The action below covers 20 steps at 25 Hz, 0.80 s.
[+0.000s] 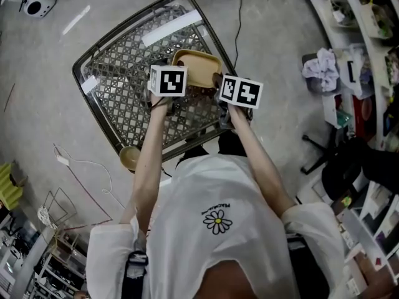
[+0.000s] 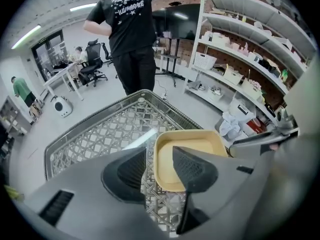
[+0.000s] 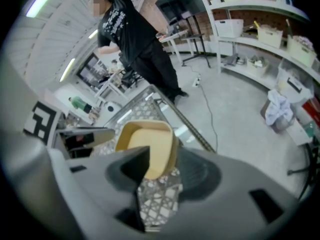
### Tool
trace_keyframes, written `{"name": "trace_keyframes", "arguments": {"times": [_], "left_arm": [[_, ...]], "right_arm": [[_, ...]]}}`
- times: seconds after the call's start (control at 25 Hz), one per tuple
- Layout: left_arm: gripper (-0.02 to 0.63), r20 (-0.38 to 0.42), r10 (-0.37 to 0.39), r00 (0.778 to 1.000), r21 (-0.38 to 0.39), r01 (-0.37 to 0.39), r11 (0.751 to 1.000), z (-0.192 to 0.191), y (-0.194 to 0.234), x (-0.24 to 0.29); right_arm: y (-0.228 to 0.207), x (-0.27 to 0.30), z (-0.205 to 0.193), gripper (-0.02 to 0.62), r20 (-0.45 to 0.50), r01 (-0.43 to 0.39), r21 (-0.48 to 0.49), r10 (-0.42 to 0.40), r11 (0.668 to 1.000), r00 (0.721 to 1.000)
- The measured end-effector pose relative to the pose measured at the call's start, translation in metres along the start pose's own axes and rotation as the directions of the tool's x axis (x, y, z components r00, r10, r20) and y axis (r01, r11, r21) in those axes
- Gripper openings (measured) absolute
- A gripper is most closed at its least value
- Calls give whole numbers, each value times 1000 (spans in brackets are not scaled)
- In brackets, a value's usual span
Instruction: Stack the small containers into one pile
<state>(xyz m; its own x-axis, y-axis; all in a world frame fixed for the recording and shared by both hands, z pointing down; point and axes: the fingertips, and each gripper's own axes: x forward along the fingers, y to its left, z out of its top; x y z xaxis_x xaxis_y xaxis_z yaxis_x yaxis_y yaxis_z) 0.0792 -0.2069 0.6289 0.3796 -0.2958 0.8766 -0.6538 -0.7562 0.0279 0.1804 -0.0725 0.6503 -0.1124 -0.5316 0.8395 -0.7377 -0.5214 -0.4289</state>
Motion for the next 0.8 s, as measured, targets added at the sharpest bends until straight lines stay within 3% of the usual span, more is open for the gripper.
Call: {"name": "trace_keyframes", "arguments": {"times": [0.32,0.44,0.56,0.68,0.8], "left_arm": [[185,28,5,1000,-8,-5,1000,4,-4,-9],[183,56,10,998,-16,-9,1000,11,-5,-17],[160,142,21,990,-47,-14,999,34,-3,-38],[121,277,52,959,-85,-30,996,67,4,-77],[89,427,111,897,-114,-68,991,101,13,-132]], "right_arm": [[-2,-5,-2,173,5,3,-17,-3,1000,1000],[3,-12,12,170,53,5,-45,-2,999,999],[14,-30,44,107,155,17,-105,-1,994,988],[39,-66,91,59,302,27,-186,31,982,953],[73,-113,133,44,445,9,-273,118,962,888]]}}
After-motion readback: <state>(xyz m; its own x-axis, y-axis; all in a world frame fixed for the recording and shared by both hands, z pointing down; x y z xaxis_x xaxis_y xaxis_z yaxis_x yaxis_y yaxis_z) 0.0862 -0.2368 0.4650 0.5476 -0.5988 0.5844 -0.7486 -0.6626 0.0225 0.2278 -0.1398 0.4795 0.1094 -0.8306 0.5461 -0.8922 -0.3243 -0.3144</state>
